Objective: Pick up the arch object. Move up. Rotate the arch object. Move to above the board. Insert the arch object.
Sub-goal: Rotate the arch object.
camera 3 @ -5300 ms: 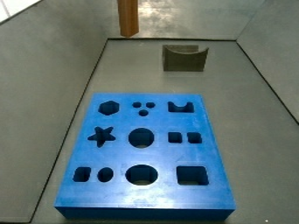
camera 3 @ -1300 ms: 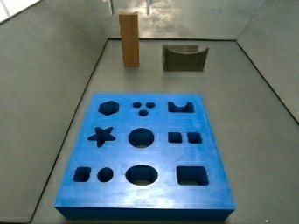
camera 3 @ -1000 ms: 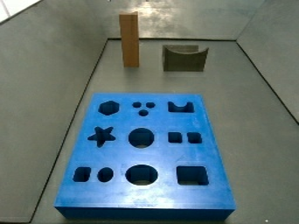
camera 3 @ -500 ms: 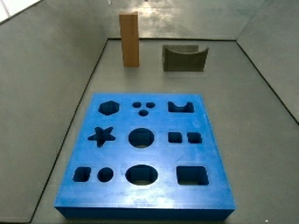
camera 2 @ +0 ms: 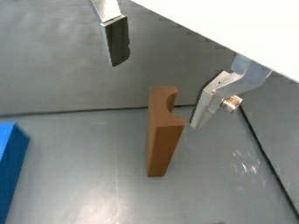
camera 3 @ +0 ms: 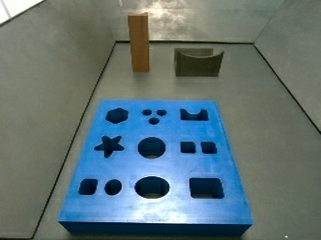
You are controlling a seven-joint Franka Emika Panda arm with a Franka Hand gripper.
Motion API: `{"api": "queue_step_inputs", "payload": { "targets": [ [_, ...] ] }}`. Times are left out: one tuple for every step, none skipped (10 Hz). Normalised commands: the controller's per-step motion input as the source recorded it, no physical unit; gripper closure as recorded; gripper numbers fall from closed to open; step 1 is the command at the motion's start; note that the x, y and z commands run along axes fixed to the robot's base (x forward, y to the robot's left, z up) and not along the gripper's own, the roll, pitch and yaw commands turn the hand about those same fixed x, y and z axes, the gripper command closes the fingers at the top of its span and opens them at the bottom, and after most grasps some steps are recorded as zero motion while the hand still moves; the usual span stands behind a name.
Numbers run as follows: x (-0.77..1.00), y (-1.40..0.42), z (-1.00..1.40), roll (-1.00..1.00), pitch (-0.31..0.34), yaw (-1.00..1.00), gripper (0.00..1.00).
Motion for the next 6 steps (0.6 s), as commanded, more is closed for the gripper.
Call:
{"api": "queue_step_inputs", "payload": {
  "targets": [
    [0.03,0.0,-0.03,-0.01,0.006,1.0,0.0],
    [0.03,0.0,-0.03,-0.01,0.006,1.0,0.0],
    [0.03,0.0,-0.03,-0.01,0.007,1.0,0.0],
    [0.03,0.0,-0.02,-0.01,0.007,1.0,0.0],
    [0.03,0.0,-0.02,-0.01,0.007,1.0,0.0],
    [0.03,0.0,-0.02,-0.01,0.007,1.0,0.0]
  ]
}}
